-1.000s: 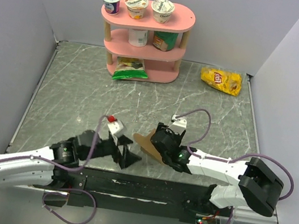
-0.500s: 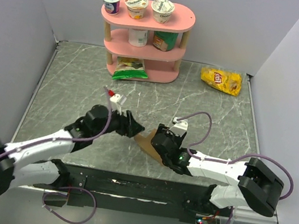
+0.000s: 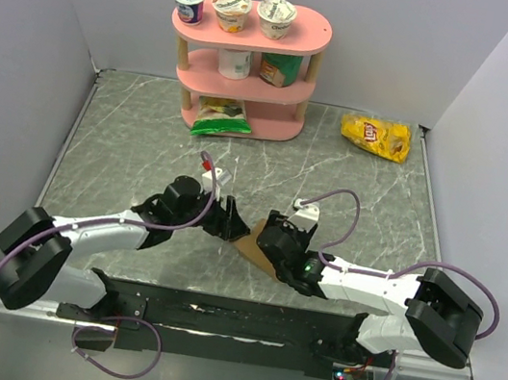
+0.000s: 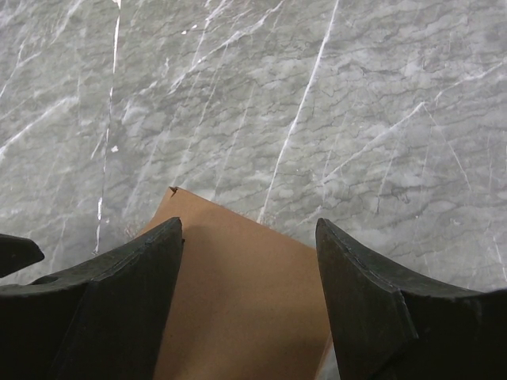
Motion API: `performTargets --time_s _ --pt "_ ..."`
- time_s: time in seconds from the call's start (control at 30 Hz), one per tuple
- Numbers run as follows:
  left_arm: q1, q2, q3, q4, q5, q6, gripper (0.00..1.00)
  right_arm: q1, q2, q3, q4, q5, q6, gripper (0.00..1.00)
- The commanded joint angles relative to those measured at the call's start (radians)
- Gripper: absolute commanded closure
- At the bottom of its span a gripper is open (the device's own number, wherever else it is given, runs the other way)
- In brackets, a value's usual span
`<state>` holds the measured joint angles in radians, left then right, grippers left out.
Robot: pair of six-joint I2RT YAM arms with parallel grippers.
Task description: Fold the paper box
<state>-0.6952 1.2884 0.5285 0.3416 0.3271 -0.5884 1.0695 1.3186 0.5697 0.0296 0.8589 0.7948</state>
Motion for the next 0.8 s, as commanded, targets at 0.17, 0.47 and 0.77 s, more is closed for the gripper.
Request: performTargets --time_s 0.17,0.47,0.77 --pt "0.003 0.037 -0.028 0.040 -0.035 0.027 0.25 0.014 0.019 0.009 -0.109 -0.012 -0.017 0.25" --pt "0.089 0.076 -0.062 0.105 0.033 -0.030 0.20 0.015 0.002 -0.002 -0.122 -0.008 -0.005 0.25" --pt "0.069 0.156 -0.076 0.350 0.155 -0.117 0.17 0.024 0.051 0.013 -0.154 -0.004 0.012 0.25"
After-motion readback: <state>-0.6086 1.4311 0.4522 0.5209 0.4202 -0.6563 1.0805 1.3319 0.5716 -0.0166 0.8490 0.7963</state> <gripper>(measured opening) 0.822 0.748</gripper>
